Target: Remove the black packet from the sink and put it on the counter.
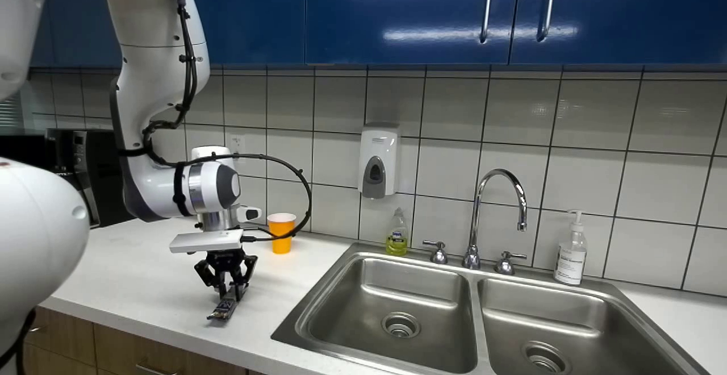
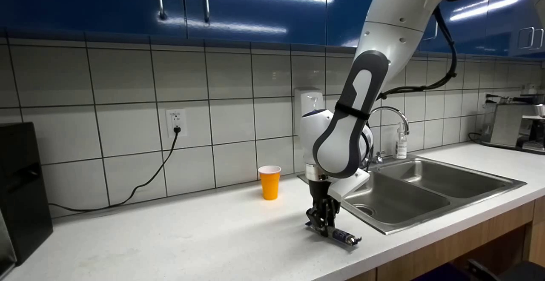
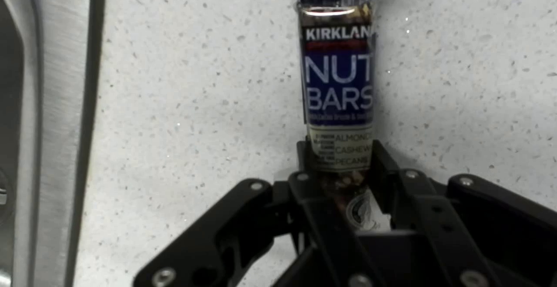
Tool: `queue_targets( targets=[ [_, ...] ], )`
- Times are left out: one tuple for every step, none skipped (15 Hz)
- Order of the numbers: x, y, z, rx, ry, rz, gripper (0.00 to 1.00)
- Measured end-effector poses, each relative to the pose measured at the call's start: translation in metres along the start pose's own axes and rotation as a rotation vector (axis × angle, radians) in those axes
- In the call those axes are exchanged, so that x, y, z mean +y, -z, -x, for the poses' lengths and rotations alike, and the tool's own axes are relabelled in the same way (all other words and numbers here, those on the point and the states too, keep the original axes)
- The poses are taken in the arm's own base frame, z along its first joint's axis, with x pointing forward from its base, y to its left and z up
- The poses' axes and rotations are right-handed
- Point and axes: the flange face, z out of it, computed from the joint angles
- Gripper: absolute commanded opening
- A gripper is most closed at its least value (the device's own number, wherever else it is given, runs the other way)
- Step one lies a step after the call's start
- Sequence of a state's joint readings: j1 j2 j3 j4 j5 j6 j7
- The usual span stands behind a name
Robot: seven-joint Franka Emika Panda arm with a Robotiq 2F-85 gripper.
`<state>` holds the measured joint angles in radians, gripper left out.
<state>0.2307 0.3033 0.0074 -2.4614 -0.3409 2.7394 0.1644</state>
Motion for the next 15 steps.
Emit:
queue_targets(
  targets=[
    [0.0, -0.001, -0.002, 0.0, -0.004, 0.002, 0.09],
    [0.001, -0.003, -0.004, 0.0, -0.007, 0.003, 0.09],
    [0.001, -0.004, -0.006, -0.001, -0.01, 0.004, 0.09],
    [0.001, -0.005, -0.008, -0.001, -0.012, 0.006, 0.09],
    [0.002, -0.007, -0.009, -0.001, -0.015, 0.007, 0.09],
    [0.002, -0.007, -0.011, -0.001, -0.017, 0.008, 0.58],
    [0.003, -0.007, -0.013, 0.001, -0.021, 0.01, 0.61],
    [0.003, -0.007, -0.014, 0.001, -0.025, 0.011, 0.66],
    [0.003, -0.008, -0.014, 0.001, -0.028, 0.012, 0.75],
    [0.003, -0.008, -0.014, 0.0, -0.031, 0.012, 0.81],
    [0.002, -0.009, -0.014, -0.001, -0.034, 0.012, 0.9],
    [0.002, -0.009, -0.014, -0.001, -0.035, 0.012, 0.97],
    [0.002, -0.009, -0.014, -0.001, -0.038, 0.012, 1.0],
    [0.002, -0.009, -0.014, -0.001, -0.04, 0.012, 1.0],
    [0.002, -0.009, -0.014, -0.001, -0.042, 0.011, 1.0]
  ],
)
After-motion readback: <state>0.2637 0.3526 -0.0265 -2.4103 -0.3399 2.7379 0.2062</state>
